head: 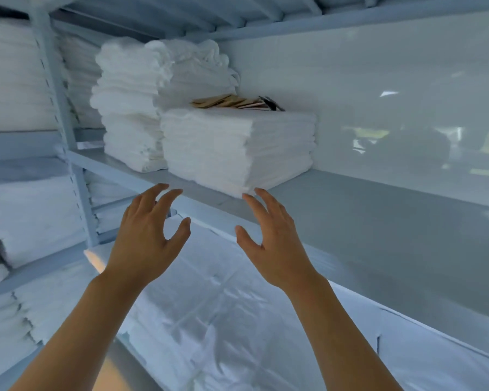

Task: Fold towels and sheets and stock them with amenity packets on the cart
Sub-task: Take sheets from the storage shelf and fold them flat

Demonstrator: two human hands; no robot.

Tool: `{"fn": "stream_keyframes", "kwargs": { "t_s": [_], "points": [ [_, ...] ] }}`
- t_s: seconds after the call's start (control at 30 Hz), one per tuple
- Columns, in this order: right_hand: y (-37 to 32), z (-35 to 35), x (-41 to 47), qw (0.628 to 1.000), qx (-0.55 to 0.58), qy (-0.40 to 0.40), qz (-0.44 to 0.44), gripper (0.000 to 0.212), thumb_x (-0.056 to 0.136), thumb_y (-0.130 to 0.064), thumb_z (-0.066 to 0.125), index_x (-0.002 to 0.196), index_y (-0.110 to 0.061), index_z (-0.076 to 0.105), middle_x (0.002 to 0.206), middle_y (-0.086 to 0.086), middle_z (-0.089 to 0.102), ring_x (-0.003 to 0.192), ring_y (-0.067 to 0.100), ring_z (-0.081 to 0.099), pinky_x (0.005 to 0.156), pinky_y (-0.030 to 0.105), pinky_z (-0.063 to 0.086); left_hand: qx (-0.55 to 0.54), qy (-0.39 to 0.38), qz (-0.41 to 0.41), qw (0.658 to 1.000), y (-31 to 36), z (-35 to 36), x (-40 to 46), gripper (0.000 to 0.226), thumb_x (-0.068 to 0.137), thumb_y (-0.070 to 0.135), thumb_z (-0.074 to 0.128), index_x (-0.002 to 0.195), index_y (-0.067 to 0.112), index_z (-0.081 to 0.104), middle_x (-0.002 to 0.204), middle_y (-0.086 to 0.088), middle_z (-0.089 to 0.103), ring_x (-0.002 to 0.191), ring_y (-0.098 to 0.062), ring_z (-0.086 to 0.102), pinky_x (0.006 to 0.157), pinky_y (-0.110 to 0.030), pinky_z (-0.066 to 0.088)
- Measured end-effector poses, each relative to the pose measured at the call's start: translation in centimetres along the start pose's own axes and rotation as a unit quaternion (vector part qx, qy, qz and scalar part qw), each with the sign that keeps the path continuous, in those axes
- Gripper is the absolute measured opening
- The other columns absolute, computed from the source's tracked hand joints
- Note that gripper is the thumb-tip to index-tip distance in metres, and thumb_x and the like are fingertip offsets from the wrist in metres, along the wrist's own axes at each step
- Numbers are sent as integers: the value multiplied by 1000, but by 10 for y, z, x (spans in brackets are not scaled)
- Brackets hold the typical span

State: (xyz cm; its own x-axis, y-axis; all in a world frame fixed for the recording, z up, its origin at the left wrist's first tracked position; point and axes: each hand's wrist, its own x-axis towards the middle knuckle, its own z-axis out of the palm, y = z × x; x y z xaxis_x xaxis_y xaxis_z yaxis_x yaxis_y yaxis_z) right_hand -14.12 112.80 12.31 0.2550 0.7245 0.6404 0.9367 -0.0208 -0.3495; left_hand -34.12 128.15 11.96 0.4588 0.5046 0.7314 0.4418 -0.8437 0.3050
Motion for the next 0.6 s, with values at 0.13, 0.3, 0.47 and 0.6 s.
{"fn": "stream_keyframes", "kwargs": {
  "t_s": [0.13,0.3,0.47,0.6],
  "points": [
    [-19,41,26,999,8,-25,-20,61,101,-53,46,156,-28,33,167,-7,20,153,14,19,123,43,24,12,2,-23,1000,-46,-11,0,59,95,52,47,146,22,48,154,-2,42,142,-27,39,113,-53,39],
    [-28,87,60,998,45,-38,-38,65,98,-58,41,156,-30,32,167,-8,20,154,13,18,123,45,26,39,4,-45,998,-89,-15,2,60,95,55,44,146,23,48,154,-2,43,140,-27,41,114,-52,40],
    [-23,137,94,994,81,-55,-53,64,98,-59,41,156,-33,30,167,-10,18,154,14,16,123,47,27,79,-3,-55,995,-128,-11,12,57,97,51,46,146,22,48,152,-3,44,139,-27,42,113,-52,41],
    [-18,177,117,988,107,-81,-71,64,99,-61,39,156,-36,29,167,-12,17,154,13,18,122,46,30,120,-14,-64,991,-156,-5,22,58,97,52,44,146,20,49,153,-5,44,140,-28,41,114,-50,39]
  ]
}}
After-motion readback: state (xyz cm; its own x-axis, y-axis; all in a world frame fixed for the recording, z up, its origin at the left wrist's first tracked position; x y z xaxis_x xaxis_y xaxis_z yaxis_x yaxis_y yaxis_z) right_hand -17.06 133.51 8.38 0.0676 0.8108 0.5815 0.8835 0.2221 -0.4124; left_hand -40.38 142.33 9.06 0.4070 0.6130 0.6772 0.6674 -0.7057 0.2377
